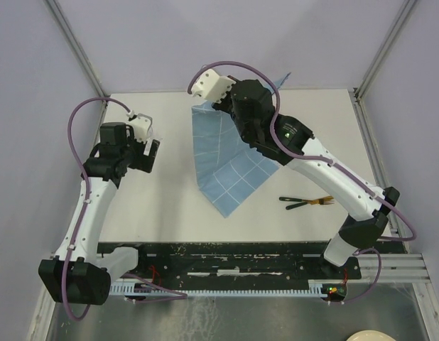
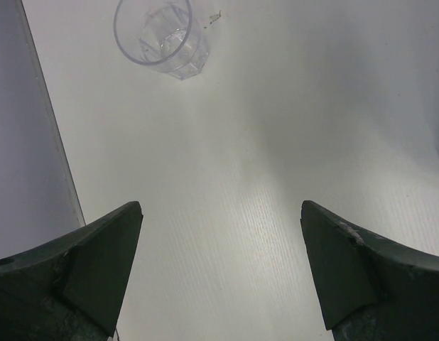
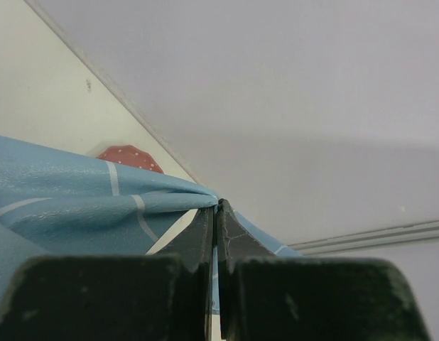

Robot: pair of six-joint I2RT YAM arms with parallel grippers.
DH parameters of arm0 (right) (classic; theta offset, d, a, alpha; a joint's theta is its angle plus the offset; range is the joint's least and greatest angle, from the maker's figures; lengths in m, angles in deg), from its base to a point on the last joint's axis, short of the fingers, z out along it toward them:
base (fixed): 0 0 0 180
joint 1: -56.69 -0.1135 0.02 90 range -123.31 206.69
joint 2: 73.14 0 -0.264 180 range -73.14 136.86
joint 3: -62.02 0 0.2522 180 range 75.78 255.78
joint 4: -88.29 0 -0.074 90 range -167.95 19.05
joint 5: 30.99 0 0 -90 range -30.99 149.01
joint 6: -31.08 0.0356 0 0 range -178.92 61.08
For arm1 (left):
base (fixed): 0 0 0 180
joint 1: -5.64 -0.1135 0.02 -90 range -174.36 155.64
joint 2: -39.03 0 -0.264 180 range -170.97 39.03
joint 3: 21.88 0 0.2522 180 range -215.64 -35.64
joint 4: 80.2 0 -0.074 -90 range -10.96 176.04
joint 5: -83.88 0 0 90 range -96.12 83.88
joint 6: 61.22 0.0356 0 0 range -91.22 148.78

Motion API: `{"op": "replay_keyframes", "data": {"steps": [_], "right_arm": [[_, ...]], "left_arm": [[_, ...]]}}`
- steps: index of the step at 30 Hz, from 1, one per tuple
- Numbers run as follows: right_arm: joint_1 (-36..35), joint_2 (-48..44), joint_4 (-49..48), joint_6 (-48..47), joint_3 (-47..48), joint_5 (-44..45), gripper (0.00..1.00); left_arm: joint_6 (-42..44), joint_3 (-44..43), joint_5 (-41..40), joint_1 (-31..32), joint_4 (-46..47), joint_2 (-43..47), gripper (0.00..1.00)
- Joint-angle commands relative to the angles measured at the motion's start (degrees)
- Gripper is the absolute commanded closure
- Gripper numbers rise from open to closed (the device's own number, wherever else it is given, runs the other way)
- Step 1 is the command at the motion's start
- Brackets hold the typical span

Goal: Set the dinner table for one person
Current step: Adjust the napkin at the center of the board.

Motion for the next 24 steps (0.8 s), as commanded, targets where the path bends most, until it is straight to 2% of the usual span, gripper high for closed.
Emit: {"op": "replay_keyframes", "data": {"steps": [1,11,24], "right_arm": [[0.0,-1.9,-0.5,4.1,3.2,-3.4,0.98],[-0.1,6.1,0.8,13.3,5.6,-14.5,0.98],[1.1,19.0,-11.4,6.9,6.5,-12.2,0.98]], "left_arm": [[1.1,-1.6,1.3,0.2,2.1,2.0,0.01],[2.9,-2.5,-1.5,0.3,1.1,4.7,0.01],[7.4,0.4,-6.1,0.3,-2.0,11.3,0.01]]}}
